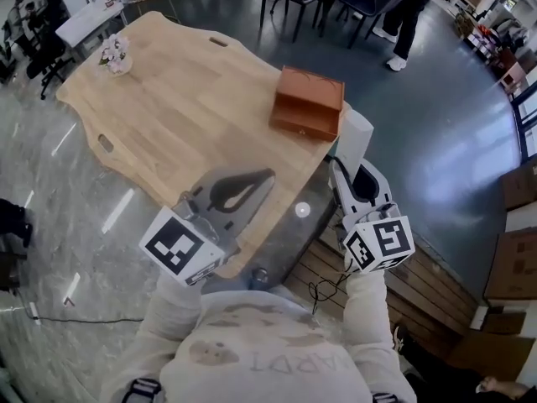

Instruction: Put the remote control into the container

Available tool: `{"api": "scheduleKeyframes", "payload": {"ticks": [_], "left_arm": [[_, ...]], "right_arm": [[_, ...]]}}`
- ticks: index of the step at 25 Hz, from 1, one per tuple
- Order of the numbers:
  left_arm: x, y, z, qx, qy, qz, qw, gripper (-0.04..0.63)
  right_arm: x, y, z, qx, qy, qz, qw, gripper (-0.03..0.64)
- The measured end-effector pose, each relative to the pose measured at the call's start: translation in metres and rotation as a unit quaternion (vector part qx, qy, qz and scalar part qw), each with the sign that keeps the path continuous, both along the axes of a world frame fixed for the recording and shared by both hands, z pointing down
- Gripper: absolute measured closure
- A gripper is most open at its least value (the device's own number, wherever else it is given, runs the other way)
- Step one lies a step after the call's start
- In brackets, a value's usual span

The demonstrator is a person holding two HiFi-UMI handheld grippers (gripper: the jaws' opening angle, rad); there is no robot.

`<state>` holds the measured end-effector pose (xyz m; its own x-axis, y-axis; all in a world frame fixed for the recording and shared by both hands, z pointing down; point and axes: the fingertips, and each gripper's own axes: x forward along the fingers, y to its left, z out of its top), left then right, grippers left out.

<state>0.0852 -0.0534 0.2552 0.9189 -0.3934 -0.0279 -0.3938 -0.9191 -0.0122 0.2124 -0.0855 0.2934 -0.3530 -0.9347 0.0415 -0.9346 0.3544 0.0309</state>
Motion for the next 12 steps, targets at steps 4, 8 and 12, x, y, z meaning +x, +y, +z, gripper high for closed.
{"api": "scheduleKeyframes", "payload": {"ticks": [4, 8, 12], "left_arm": [[-0.002, -0.015, 0.003, -0.006, 0.001, -0.002, 1.0, 0.583], [-0.005, -0.028, 0.011, -0.033, -0.003, -0.007, 0.9994, 0.583], [-0.007, -0.044, 0.017, -0.041, -0.004, -0.007, 0.9991, 0.583]], "right_arm": [[0.007, -0.038, 0.014, -0.021, 0.047, 0.001, 0.999, 0.515], [0.011, -0.079, 0.036, -0.047, 0.113, -0.007, 0.993, 0.515], [0.016, -0.12, 0.06, -0.071, 0.166, -0.011, 0.984, 0.515]]}}
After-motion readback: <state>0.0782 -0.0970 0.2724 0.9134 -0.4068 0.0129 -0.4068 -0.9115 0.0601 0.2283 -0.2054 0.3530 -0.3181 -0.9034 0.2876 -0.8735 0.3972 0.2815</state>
